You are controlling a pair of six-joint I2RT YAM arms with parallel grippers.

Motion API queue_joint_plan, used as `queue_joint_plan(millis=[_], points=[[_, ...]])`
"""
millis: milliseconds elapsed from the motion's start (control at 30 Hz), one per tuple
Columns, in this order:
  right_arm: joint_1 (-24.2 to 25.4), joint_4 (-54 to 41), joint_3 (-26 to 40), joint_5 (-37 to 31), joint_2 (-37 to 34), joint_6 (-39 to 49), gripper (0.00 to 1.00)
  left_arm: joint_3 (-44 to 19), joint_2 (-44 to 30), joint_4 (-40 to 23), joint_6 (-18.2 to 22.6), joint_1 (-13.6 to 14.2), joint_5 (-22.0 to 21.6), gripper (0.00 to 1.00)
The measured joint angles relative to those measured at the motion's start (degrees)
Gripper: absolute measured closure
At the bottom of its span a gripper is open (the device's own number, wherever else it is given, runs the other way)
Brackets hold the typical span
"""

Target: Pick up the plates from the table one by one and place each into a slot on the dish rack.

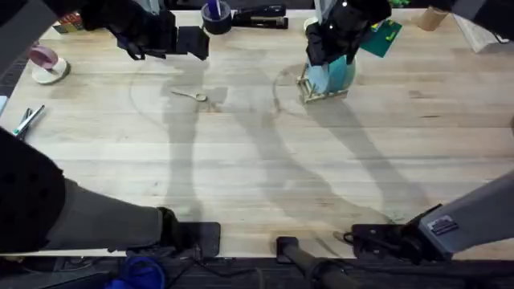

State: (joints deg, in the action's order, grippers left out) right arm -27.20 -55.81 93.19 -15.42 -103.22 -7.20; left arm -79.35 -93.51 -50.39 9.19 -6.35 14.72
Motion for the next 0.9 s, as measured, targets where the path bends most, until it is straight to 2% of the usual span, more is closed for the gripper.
queue_joint_plan(millis=[433, 767, 800, 833, 900], points=[[0.0, 0.12, 0.01, 0.05, -3.65, 0.0, 0.97, 0.0, 0.0, 0.0, 0.0, 0.0, 0.0, 0.006], [0.0, 0.27, 0.02, 0.18, -3.72, 0.0, 0.967, 0.0, 0.0, 0.0, 0.0, 0.0, 0.01, 0.004], [0.0, 0.28, 0.02, 0.16, -3.72, -0.07, 0.931, 0.0, 0.0, 0.0, -0.02, 0.0, 0.0, 0.004], [0.0, 0.3, 0.02, 0.2, -3.72, 0.01, 0.854, 0.0, 0.0, 0.0, 0.0, 0.0, 0.0, 0.006], [0.0, 0.28, 0.02, 0.21, -3.72, 0.15, 0.785, 0.0, 0.0, 0.0, -0.02, 0.0, 0.0, 0.005]])
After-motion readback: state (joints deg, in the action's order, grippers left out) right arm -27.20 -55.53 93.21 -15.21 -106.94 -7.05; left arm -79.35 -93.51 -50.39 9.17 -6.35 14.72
